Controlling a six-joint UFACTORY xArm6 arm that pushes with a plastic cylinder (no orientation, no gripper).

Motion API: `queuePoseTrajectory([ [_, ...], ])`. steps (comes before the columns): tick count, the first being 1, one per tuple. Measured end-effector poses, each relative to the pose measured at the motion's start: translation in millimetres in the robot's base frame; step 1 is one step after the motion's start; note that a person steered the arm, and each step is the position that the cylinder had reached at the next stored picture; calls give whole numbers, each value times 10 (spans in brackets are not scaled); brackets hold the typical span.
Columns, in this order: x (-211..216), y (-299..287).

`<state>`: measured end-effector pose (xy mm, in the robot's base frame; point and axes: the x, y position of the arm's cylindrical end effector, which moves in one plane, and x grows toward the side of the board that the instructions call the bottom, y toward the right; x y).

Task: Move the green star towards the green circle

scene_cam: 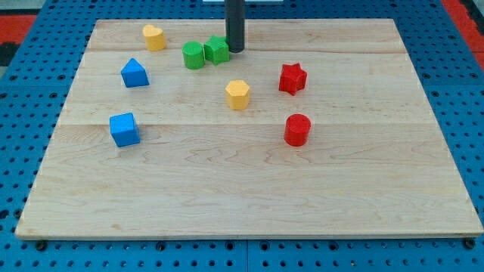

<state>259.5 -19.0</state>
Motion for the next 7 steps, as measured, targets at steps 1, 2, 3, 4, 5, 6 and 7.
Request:
queuePoseTrajectory([
  [1,-268,-187],
  [2,-353,-532],
  [3,-311,-273],
  [4,-294,487],
  [5,3,-211],
  [6,96,-374],
  [7,-175,-531],
])
